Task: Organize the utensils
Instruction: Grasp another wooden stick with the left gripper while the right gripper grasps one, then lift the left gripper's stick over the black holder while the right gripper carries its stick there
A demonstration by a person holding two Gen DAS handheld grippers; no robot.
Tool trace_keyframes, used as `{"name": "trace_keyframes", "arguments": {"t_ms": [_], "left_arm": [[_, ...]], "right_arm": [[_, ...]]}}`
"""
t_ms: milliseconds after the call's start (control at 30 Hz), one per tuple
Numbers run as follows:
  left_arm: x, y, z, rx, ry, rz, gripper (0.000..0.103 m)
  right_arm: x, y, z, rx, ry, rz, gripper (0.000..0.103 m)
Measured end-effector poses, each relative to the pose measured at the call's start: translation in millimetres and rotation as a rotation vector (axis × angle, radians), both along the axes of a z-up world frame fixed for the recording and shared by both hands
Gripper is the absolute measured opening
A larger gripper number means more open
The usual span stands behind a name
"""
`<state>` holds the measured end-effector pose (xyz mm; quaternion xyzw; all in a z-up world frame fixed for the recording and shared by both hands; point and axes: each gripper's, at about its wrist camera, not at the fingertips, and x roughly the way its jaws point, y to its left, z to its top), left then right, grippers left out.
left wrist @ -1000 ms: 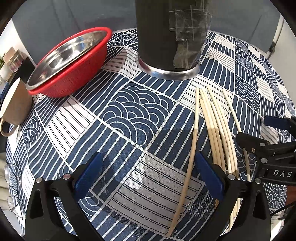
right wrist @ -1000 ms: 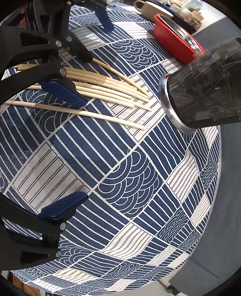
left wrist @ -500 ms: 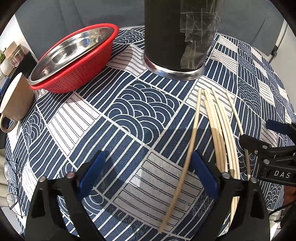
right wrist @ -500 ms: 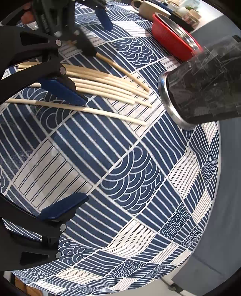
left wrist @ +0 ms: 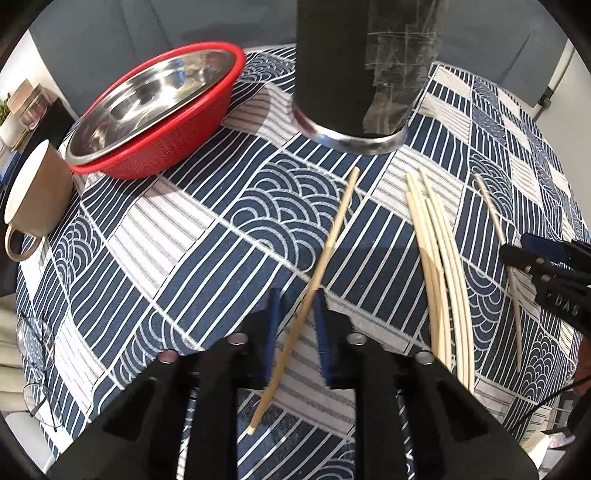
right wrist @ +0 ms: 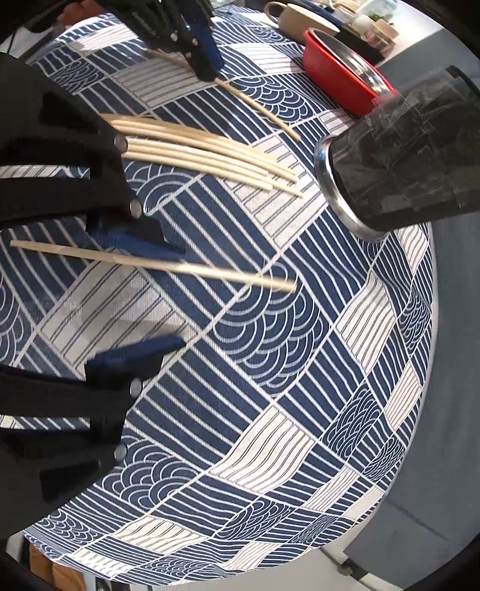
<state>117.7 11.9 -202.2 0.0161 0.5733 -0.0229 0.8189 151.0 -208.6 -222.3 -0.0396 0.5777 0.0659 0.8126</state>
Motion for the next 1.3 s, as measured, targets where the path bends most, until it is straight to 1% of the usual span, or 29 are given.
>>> {"name": "trace_keyframes", "arguments": {"t_ms": [33,100,167,200,233,333,367,400,433,500,600,700,833,900,933,967,1167,1300], "left_arm": [[-1,1,0,-0.003,0.017,0.014,0.009],[-3,6,1,-0.004,0.036,0.030,0.007],[-6,6,1,-0.002,0.045,0.041,0.006],[-7,7,1,0.003,0.050,0.044,0.005],[-10,7,0,0.006,0.057,0.047,0.005],[-12,9,1,0.002,0.092,0.064,0.005],[-13,11,2,-0.007,0.108,0.076,0.005],[-14,12,4,-0.027,0.099,0.078,0.004],[-16,12,8,-0.023,0.080,0.078,0.005],[-20,10,19,0.037,0.036,0.072,0.004],[-22,7,39,0.075,-0.021,0.053,0.005],[-20,3,62,0.133,-0.089,0.040,0.005],[-9,3,97,0.170,-0.166,0.041,0.005],[-9,9,112,0.190,-0.216,0.046,0.005],[-8,8,122,0.218,-0.253,0.048,0.005],[-8,8,129,0.233,-0.269,0.047,0.005],[1,5,168,0.257,-0.370,0.042,0.005],[10,4,184,0.258,-0.408,0.041,0.005]], "right_arm": [[0,-2,0,-0.004,0.001,-0.006,0.025],[0,-10,0,-0.019,0.001,-0.022,0.022],[-2,-16,0,-0.033,0.002,-0.023,0.015],[-2,-19,0,-0.044,0.006,-0.027,0.006],[-3,-23,0,-0.060,0.012,-0.037,0.004],[-2,-32,-1,-0.067,0.029,-0.048,0.004],[-2,-35,-1,-0.068,0.041,-0.055,0.004],[-2,-38,-1,-0.062,0.049,-0.061,0.004],[-1,-42,-1,-0.048,0.060,-0.073,0.004],[-2,-49,1,-0.027,0.063,-0.090,0.004],[-4,-54,9,-0.061,0.031,-0.091,0.004],[-2,-59,19,-0.046,0.012,-0.112,0.004],[1,-60,46,-0.011,-0.048,-0.116,0.004],[5,-58,62,0.014,-0.083,-0.110,0.005],[7,-58,67,0.021,-0.095,-0.108,0.005],[9,-56,75,0.031,-0.115,-0.104,0.005],[28,-43,117,0.087,-0.209,-0.073,0.005],[39,-36,144,0.148,-0.269,-0.056,0.005]]}}
